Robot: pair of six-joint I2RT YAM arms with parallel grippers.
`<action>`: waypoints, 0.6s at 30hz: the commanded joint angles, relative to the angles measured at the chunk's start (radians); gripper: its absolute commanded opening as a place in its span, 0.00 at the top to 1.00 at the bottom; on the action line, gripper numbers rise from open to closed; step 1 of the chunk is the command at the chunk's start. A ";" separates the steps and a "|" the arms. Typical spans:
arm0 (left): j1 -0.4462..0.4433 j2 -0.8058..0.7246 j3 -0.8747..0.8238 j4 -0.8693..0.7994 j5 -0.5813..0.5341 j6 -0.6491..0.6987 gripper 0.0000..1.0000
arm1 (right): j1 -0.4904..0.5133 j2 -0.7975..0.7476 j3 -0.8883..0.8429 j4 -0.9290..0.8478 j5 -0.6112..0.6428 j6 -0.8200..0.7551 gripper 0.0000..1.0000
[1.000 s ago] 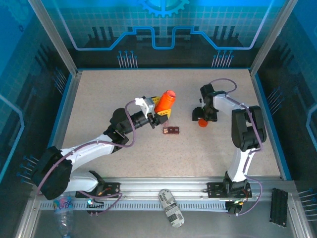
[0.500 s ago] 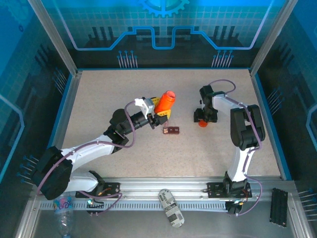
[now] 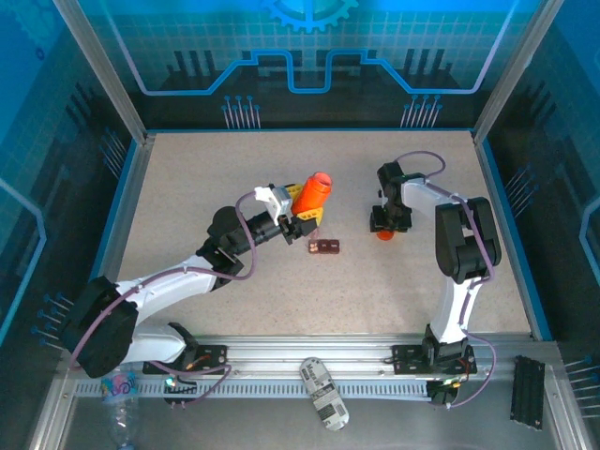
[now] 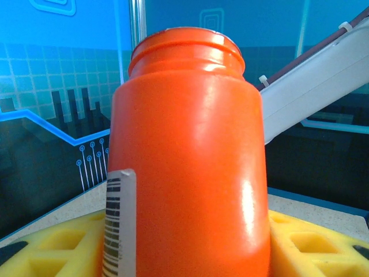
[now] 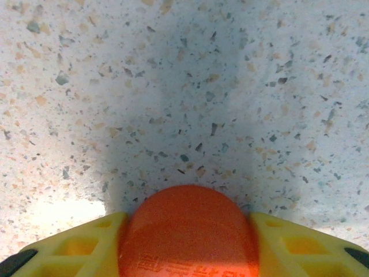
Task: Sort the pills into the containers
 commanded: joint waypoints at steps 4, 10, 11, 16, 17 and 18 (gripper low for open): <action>0.004 0.016 -0.001 0.044 -0.019 -0.009 1.00 | 0.032 -0.117 0.018 -0.030 -0.061 0.006 0.57; 0.006 0.068 -0.009 0.105 -0.025 0.004 1.00 | 0.072 -0.182 0.147 -0.104 -0.109 -0.017 0.57; 0.006 0.077 -0.012 0.119 -0.032 0.007 1.00 | 0.080 -0.189 0.180 -0.119 -0.121 -0.020 0.57; 0.020 0.124 -0.026 0.172 -0.041 0.038 1.00 | 0.100 -0.191 0.355 -0.178 -0.213 -0.014 0.57; 0.025 0.135 -0.030 0.186 -0.038 0.044 1.00 | 0.106 -0.186 0.394 -0.193 -0.231 -0.012 0.57; 0.032 0.147 -0.036 0.202 -0.036 0.050 1.00 | 0.110 -0.181 0.435 -0.209 -0.257 -0.009 0.57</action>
